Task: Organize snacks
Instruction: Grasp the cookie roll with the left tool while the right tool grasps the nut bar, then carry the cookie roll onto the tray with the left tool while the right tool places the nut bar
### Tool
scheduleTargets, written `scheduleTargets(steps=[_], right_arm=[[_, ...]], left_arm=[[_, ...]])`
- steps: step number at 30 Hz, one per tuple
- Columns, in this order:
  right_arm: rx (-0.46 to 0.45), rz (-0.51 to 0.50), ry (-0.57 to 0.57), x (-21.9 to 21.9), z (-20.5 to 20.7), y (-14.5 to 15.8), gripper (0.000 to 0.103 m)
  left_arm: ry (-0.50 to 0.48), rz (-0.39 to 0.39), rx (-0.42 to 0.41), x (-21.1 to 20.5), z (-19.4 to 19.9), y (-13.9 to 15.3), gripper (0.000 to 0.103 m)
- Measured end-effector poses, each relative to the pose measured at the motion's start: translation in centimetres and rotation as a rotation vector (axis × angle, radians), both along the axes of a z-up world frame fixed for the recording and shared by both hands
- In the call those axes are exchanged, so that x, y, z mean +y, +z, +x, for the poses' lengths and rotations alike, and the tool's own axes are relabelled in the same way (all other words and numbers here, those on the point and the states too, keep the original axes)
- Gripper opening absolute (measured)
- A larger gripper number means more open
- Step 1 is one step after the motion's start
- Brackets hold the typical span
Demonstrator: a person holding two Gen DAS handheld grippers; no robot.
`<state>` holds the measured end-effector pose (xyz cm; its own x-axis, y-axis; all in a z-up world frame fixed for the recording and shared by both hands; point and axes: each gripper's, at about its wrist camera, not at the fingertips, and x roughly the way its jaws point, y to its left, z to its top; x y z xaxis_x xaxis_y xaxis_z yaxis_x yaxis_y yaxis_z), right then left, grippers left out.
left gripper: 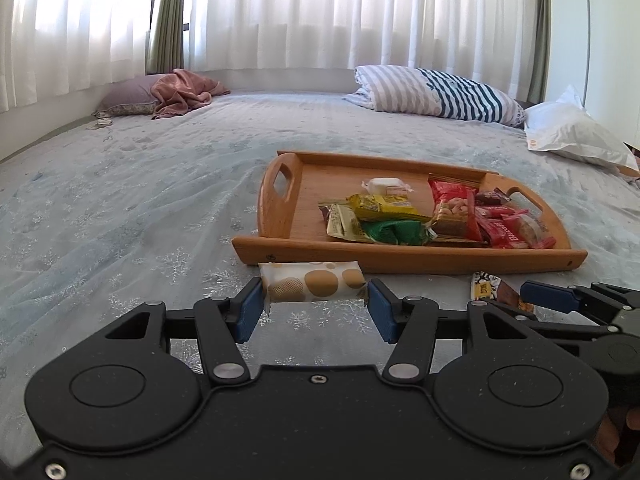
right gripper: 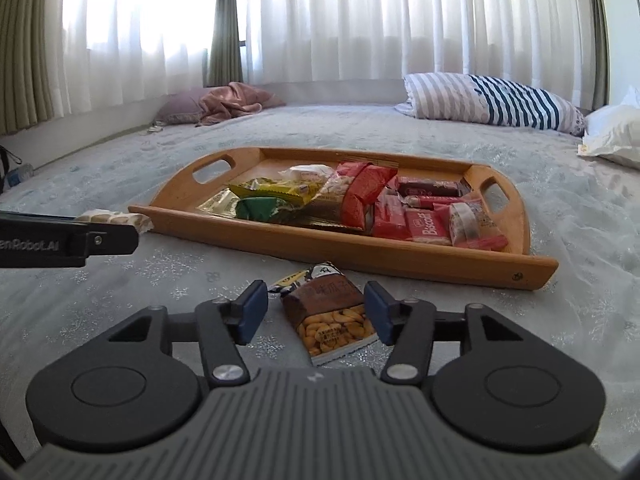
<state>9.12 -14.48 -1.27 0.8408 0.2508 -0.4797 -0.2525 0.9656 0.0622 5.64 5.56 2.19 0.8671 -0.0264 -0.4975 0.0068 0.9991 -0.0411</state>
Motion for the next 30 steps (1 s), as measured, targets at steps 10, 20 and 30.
scheduleTargets(steps=[10, 20, 30], right_arm=[[0.11, 0.127, -0.027, -2.2, 2.0, 0.1, 0.052], [0.091, 0.155, -0.036, -2.8, 1.4, 0.7, 0.011], [0.009, 0.156, -0.024, -2.6, 1.1, 3.3, 0.011]], left_arm=[[-0.015, -0.011, -0.001, -0.7, 0.0, 0.2, 0.054], [-0.04, -0.008, -0.022, -1.4, 0.6, 0.8, 0.054], [-0.046, -0.029, -0.038, -1.1, 2.1, 2.0, 0.053]])
